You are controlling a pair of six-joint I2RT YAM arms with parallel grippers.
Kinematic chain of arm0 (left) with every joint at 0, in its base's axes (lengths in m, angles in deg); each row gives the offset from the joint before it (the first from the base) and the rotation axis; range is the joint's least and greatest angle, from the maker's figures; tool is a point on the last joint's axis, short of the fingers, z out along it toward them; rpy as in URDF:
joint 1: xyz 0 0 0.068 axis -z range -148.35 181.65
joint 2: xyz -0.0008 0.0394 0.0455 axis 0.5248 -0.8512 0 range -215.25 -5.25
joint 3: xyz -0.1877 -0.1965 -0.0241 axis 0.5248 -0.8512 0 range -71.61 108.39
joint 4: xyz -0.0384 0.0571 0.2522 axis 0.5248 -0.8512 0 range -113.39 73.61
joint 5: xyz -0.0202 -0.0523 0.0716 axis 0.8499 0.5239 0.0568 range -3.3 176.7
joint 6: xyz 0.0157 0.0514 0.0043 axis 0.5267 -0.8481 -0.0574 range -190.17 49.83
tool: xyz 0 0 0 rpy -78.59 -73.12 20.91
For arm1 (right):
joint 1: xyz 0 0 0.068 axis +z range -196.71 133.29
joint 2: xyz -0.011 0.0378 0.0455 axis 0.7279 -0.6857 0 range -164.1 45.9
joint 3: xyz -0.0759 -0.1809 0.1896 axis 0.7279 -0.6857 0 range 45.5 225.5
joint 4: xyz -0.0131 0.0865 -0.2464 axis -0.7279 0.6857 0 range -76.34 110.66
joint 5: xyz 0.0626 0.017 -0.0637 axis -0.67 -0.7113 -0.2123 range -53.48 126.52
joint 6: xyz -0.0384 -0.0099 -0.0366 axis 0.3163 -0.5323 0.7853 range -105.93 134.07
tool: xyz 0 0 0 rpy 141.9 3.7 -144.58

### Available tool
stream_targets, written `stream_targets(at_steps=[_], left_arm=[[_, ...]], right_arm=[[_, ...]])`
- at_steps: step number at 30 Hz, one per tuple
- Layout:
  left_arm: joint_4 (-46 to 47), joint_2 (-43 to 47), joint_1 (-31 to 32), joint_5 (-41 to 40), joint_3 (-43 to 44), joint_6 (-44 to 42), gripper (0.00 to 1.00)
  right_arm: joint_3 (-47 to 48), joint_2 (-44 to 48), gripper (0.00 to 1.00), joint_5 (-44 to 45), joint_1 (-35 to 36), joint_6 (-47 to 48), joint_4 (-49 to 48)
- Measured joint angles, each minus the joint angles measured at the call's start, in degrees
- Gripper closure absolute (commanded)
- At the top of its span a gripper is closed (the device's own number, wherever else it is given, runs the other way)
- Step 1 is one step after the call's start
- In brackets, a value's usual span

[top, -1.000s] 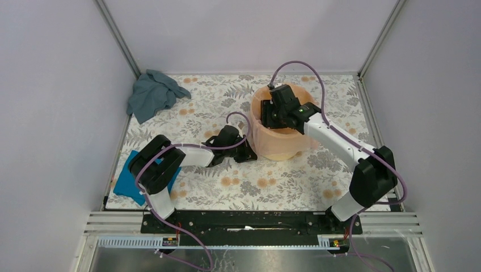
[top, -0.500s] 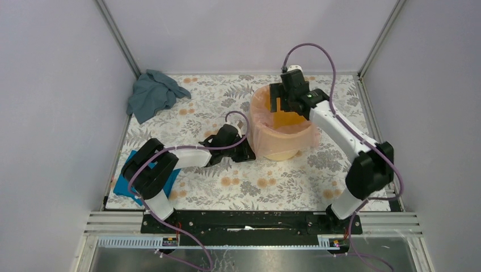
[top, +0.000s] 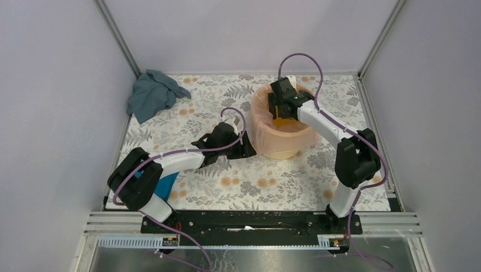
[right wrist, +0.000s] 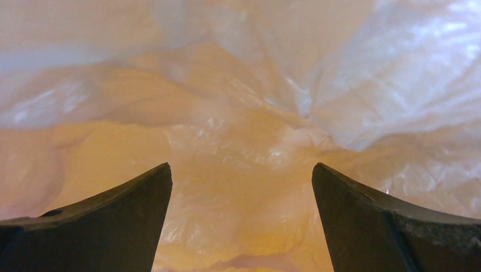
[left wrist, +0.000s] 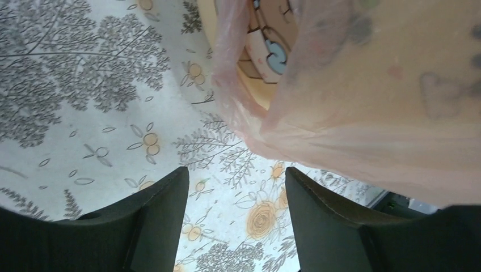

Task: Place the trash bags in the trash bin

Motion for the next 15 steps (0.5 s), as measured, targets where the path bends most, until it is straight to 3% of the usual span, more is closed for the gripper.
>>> stream_targets(at_steps=[4,10,15], left_arm=[[-1.3,2.6,0.0,-1.8,-1.9,-0.6,0.24],[-7.3,15.6,-0.1,-8.7,-3.2,-1.2,0.13],[-14.6,26.1,-0.7,-16.0,0.2,-3.6,0.1]], right_arm=[[0.0,2.8,0.0,-3.1,0.6,0.2,1.0],[-2.8,9.0,0.03,-10.4,0.6,0.0,-0.6],[-4.7,6.6,0.1,-14.9,0.6,-1.1,-1.2]])
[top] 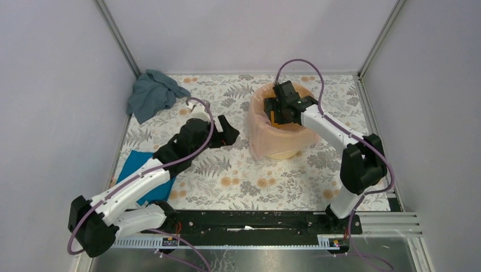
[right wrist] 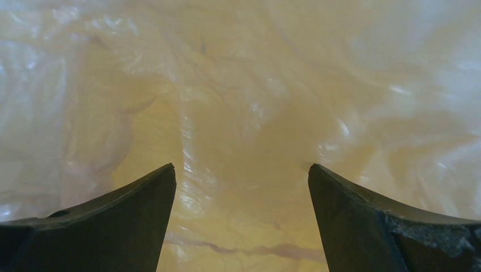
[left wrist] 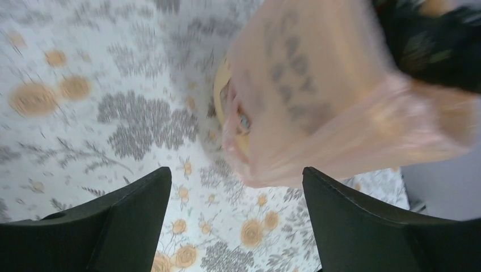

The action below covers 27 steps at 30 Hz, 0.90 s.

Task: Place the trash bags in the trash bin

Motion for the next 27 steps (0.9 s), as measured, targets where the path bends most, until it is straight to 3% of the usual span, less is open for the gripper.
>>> stream_targets(at_steps=[7,15,18,23,27], left_arm=[[-4.8,9.9,-0.2,-6.2,7.8,-5.0,0.07],[-7.5,13.2,-0.2,-8.5,6.4,-6.8,0.07],[-8.5,13.0,-0.2,-8.2,5.0,-6.8,0.06],[-8.3,11.7,-0.2,-7.0,4.5,-6.7,0.07],[-6.6,8.2,-0.2,-4.0,4.5,-6.2,0.09]], right_arm=[[-0.6,-7.7,0.2,-0.7,0.0,-0.3,0.0],[-0.7,-14.4,0.26,-1.0,0.0,-0.7,-1.9],[-0.7,-15.1,0.22,-1.2,0.0,-0.9,-1.6],[-0.6,-12.4,0.01,-1.2,0.0,-1.5,0.3],[-0.6,-6.6,0.0,-1.0,0.0,-1.6,2.2]])
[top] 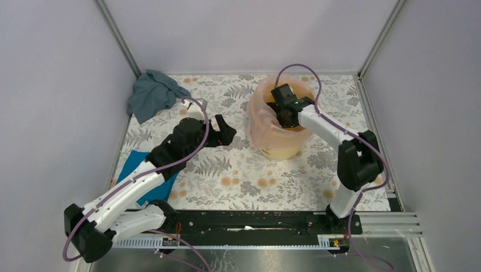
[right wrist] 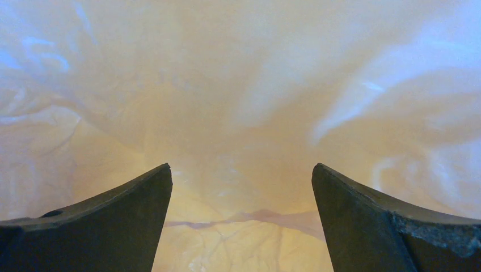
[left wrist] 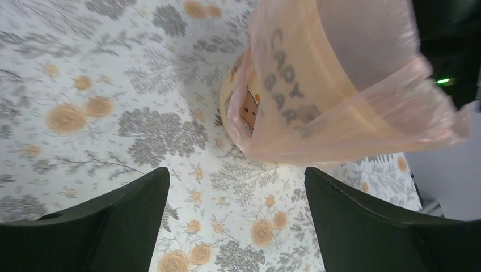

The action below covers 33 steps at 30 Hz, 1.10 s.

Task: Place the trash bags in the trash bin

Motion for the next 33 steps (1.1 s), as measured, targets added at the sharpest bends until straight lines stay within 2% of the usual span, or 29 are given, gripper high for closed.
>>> stream_targets(at_steps=[4,9,14,16,19,21,28,33], left_arm=[[2.9,-5.6,0.0,4.9,0.0,1.8,0.13],[6.9,-9.3,0.0,12.6,-1.2,5.3,0.13],[9.6,-7.6,0.0,14.1,-1.2,6.5,0.07],[9.9,-6.2,0.0,13.9,-1.1,6.5,0.02],[9.7,-5.9,0.0,13.4,1.7,6.1,0.01],[9.6,-8.1,0.0,13.2,6.0,5.9,0.01],[7.8,-23.3,0.4,10.2,25.7,4.2,0.02],[4.6,-29.9,1.6,6.2,28.9,2.2,0.13]], right_arm=[[0.6,5.9,0.01,1.0,0.0,0.2,1.3],[1.0,7.3,0.21,1.9,0.0,1.3,1.4],[0.7,5.6,0.44,1.8,0.0,1.8,1.0],[0.7,4.7,0.47,2.0,0.0,1.7,0.8],[0.7,3.5,0.47,2.3,0.0,1.5,0.7],[0.4,3.3,0.41,2.6,0.0,1.4,0.6],[-0.2,3.4,0.22,3.0,0.0,0.9,0.2],[-1.2,4.4,0.13,3.0,0.0,0.6,-0.9]])
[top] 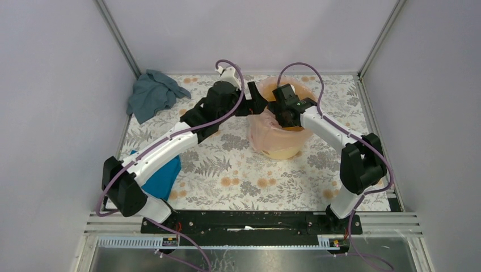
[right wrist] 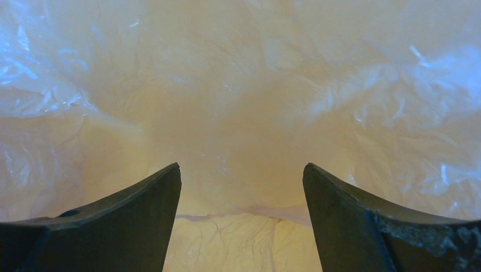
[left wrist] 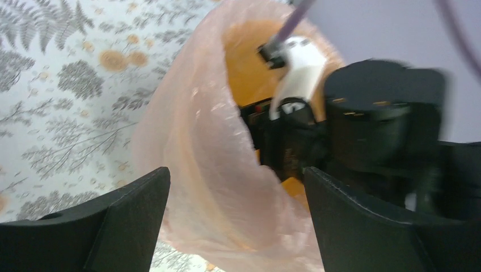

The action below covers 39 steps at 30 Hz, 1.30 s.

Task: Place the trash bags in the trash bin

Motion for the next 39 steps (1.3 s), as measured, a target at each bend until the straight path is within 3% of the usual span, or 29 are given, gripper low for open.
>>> stream_targets(at_steps=[7,12,17,22,30,34,39], left_arm=[[-3.0,-1.5,0.3,-3.3,-3.4,-2.0,0.3],[-2.6,-0.7,0.3,-3.6,-5.4,-2.3,0.31],[-2.0,-0.6,0.3,-2.7,-5.5,-2.4,0.28],[-2.9,0.6,0.3,-0.6,-5.5,-3.1,0.09],[-4.1,12.4,-0.3,-0.1,-6.1,-4.9,0.01],[-2.5,17.6,-3.9,1.0,-10.0,-4.4,0.01],[0.4,17.2,-12.9,8.7,-18.6,-0.6,0.01]], right_arm=[[-1.5,3.1,0.11,-1.6,-0.9,-0.6,-1.6],[-1.8,5.3,0.08,-4.6,-3.3,-1.0,-2.1],[-1.7,7.2,0.0,-7.3,-3.7,-1.0,-2.4],[-0.4,9.4,0.0,-11.1,-3.7,-1.2,-2.3],[4.0,15.0,0.0,-10.4,-3.6,-0.5,-0.1],[6.9,16.2,0.0,-10.5,-3.7,-0.5,1.6],[7.9,21.6,0.0,-13.7,-3.7,-0.8,3.8]])
